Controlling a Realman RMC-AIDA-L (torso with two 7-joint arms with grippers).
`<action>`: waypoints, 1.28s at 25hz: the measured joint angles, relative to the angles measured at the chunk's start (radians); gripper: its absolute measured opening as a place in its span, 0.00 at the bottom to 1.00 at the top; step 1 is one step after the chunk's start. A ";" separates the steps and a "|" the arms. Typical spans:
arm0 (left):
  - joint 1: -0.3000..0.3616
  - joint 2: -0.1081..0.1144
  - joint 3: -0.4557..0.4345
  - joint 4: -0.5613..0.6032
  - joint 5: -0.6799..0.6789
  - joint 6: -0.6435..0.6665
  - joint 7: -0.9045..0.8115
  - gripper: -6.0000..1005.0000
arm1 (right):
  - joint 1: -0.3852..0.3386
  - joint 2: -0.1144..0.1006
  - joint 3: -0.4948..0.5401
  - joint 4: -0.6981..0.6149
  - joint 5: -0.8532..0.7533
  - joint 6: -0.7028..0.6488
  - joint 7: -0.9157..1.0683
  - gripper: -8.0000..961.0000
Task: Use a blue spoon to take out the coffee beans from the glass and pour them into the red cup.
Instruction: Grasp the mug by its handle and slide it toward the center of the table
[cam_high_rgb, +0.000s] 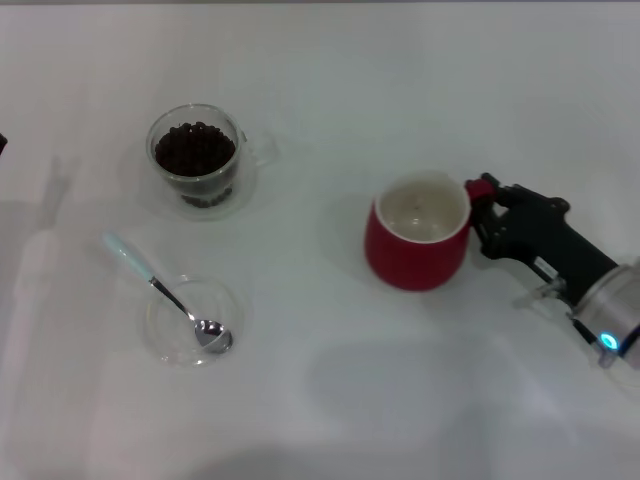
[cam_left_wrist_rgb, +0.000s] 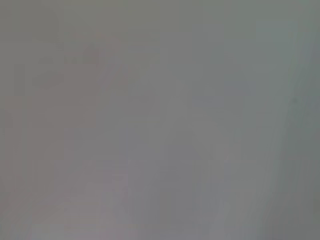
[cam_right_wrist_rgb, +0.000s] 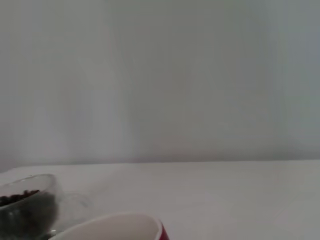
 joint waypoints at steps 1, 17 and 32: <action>-0.001 0.000 0.000 0.000 0.000 0.000 0.000 0.87 | 0.008 0.000 0.000 -0.008 -0.008 0.010 0.000 0.19; -0.010 0.000 0.000 -0.012 -0.022 -0.002 0.000 0.87 | 0.043 -0.004 0.002 -0.034 -0.094 0.061 0.000 0.27; -0.011 0.000 0.000 -0.011 -0.024 -0.002 0.000 0.87 | 0.042 -0.011 0.000 -0.013 -0.112 0.015 0.028 0.54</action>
